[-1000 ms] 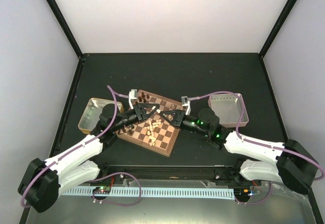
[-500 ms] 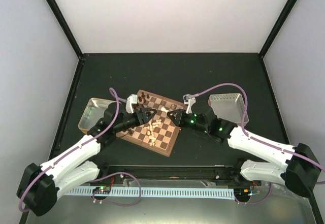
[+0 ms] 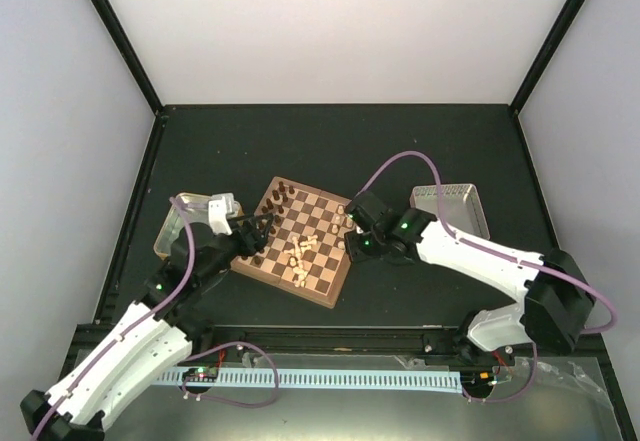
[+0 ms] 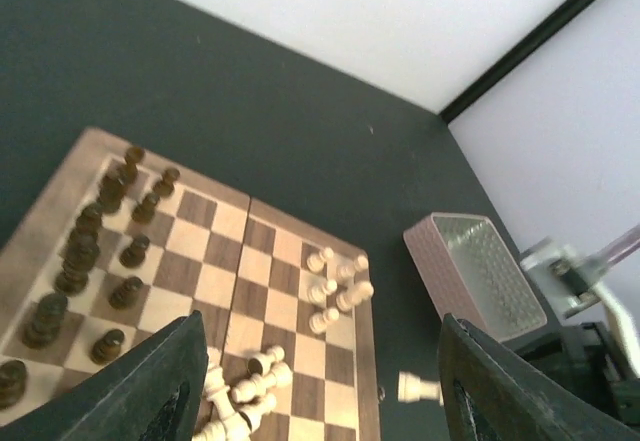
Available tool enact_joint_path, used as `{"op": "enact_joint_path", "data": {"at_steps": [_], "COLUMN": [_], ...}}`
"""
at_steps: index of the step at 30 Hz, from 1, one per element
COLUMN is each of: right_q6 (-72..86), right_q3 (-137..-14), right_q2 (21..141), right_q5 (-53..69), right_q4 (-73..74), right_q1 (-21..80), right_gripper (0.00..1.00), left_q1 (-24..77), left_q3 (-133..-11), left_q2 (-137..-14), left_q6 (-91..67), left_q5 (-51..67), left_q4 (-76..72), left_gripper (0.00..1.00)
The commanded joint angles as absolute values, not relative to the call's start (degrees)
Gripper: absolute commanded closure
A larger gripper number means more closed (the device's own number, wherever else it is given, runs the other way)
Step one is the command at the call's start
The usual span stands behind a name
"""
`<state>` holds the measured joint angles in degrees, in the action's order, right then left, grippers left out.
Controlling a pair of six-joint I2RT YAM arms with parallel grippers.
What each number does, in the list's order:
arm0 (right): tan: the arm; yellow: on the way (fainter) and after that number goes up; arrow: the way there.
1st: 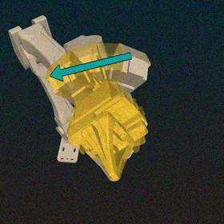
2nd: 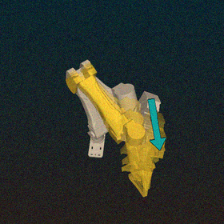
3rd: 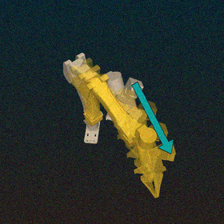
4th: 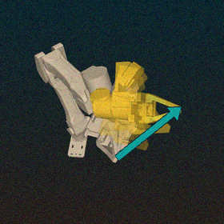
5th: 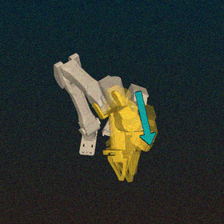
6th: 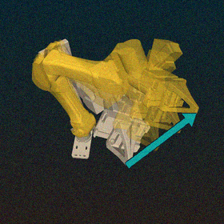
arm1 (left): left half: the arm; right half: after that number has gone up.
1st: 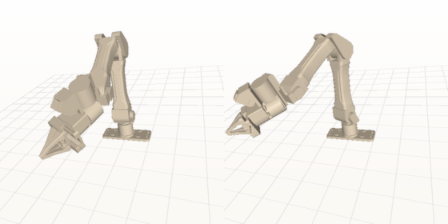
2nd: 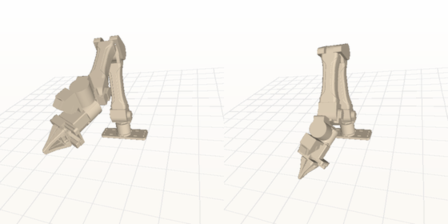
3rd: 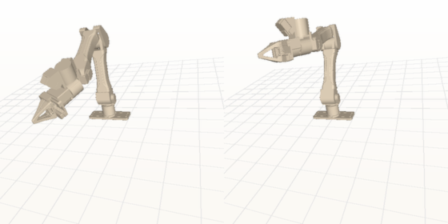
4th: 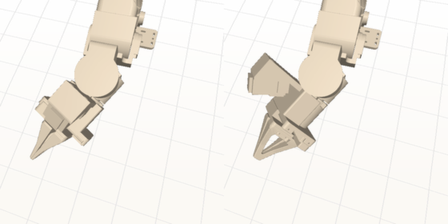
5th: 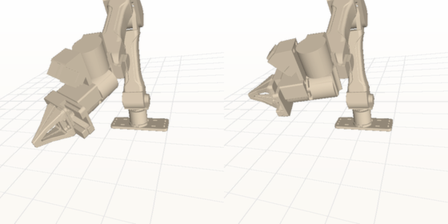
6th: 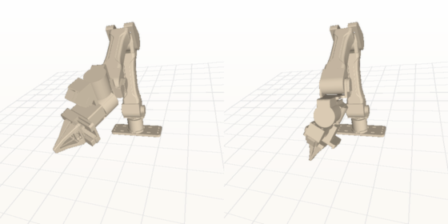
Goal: Set up the chess pieces on the board
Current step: Place the chess piece on the chessboard.
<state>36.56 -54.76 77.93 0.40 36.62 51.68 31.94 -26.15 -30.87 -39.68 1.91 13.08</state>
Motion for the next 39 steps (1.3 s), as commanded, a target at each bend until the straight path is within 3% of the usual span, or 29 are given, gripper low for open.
{"op": "enact_joint_path", "data": {"at_steps": [1,11,29,34,39], "right_q6": [32.6,30.1,26.7,26.2,26.5], "right_q3": [-60.0,-68.7,-77.5,-79.6,-81.4], "right_q2": [82.4,93.3,100.9,103.5,104.9], "right_q5": [0.7,1.1,0.5,-0.6,-1.4], "right_q4": [46.6,57.5,62.8,63.2,62.3], "right_q1": [51.4,51.5,51.5,51.6,51.5], "right_gripper": [0.96,0.97,0.93,0.85,0.71], "left_q1": [31.6,31.6,31.6,31.6,31.6], "left_q3": [-27.2,-27.6,-26.9,-26.6,-26.5], "left_q2": [-26.1,-20.9,-20.6,-20.7,-20.9], "left_q6": [-34.3,-30.3,-30.1,-30.2,-30.4], "left_q5": [-3.9,-5.1,-5.9,-5.6,-5.5], "left_q4": [16.5,21.4,21.8,21.8,21.8], "left_gripper": [0.34,0.32,0.31,0.31,0.30]}}
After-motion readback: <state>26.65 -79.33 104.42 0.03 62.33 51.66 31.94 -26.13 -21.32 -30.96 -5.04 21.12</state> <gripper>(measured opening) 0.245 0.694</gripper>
